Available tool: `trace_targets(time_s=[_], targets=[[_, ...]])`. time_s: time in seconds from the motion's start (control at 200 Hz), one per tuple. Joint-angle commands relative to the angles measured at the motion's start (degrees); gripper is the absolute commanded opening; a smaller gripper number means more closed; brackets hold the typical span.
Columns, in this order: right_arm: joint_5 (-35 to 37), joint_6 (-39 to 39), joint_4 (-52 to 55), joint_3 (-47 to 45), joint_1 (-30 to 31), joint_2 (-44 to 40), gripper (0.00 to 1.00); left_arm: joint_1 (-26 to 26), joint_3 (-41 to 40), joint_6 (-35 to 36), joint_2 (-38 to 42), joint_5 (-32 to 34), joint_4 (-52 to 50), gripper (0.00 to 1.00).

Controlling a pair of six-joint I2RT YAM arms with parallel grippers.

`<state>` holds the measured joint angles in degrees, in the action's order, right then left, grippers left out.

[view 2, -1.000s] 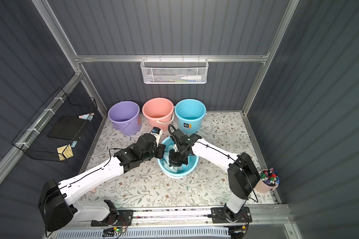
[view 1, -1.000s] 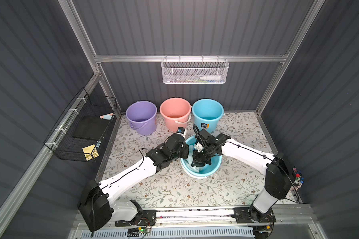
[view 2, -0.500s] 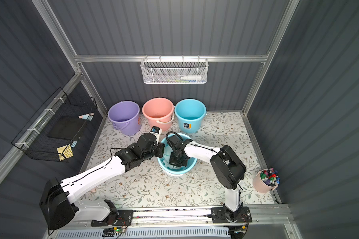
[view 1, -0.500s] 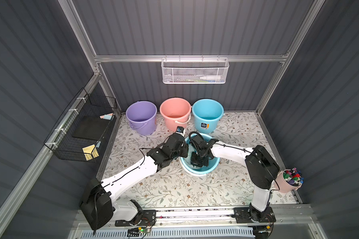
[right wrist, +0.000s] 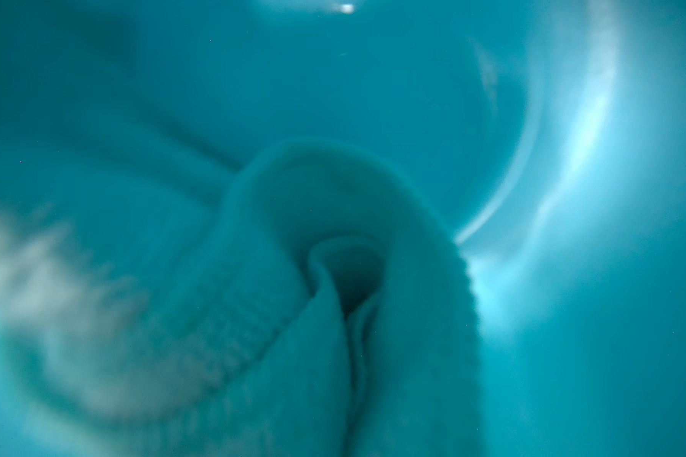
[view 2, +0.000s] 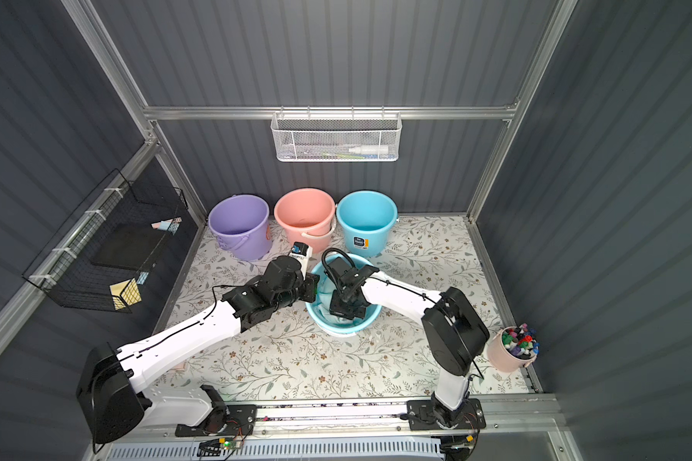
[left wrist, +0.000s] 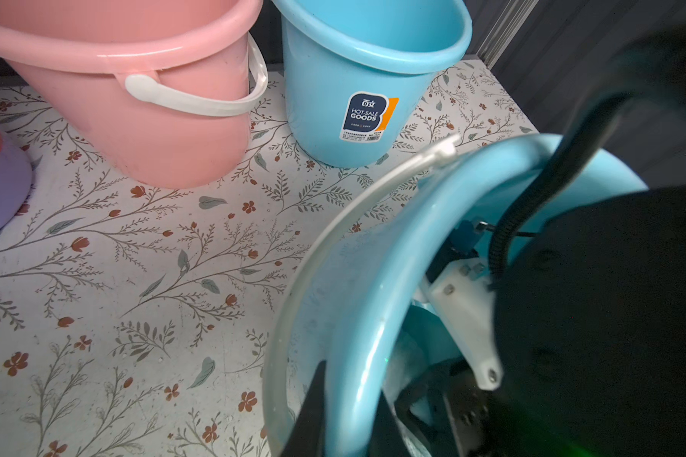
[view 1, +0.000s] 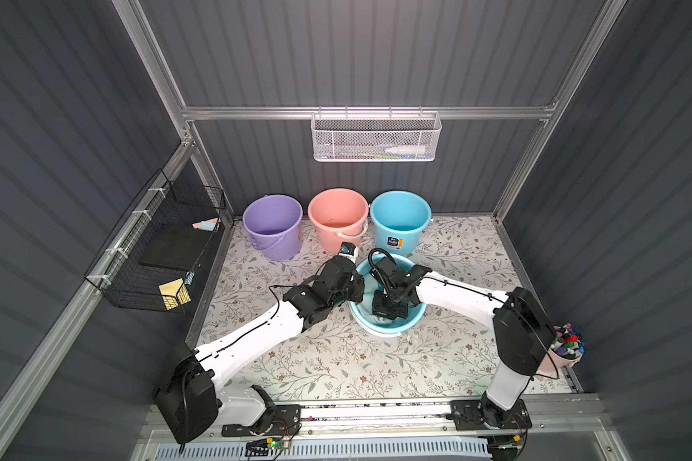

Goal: Wipe the inside of the bucket with a cloth
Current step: Wipe the dirt from the inside of the bucket.

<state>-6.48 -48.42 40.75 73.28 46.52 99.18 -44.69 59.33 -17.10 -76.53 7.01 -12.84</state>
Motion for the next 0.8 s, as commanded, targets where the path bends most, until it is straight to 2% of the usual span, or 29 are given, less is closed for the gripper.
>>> trace_targets(time_s=[0.0, 0.18, 0.31, 0.455, 0.565, 0.71, 0.795], targets=[[-3.3, -0.1, 3.8, 0.9, -0.2, -3.7, 0.0, -1.0, 1.1, 0.4, 0.2, -2.7, -0.3, 0.0], [-8.0, -3.3, 0.2, 0.4, -0.2, -9.3, 0.0, -1.1, 1.4, 0.4, -0.4, -2.8, -0.3, 0.0], [-12.1, -9.2, -5.3, 0.6, -0.2, -10.7, 0.0, -1.1, 1.7, 0.2, -1.0, -3.0, 0.2, 0.0], [-16.3, -20.1, -20.3, -3.9, -0.2, -12.0, 0.0, -1.1, 1.9, 0.0, -1.0, -3.1, 0.3, 0.0], [-16.2, -27.7, -30.5, -7.2, -0.1, -11.4, 0.0, -1.1, 2.0, 0.1, -1.1, -3.5, 0.5, 0.0], [-14.6, -34.5, -36.2, -8.2, 0.0, -8.9, 0.0, -1.1, 2.1, 0.2, -1.2, -4.1, 0.5, 0.0], [-11.1, -37.5, -39.0, -9.4, 0.1, -8.5, 0.0, -1.1, 2.0, 0.3, -0.9, -4.1, 0.3, 0.0]])
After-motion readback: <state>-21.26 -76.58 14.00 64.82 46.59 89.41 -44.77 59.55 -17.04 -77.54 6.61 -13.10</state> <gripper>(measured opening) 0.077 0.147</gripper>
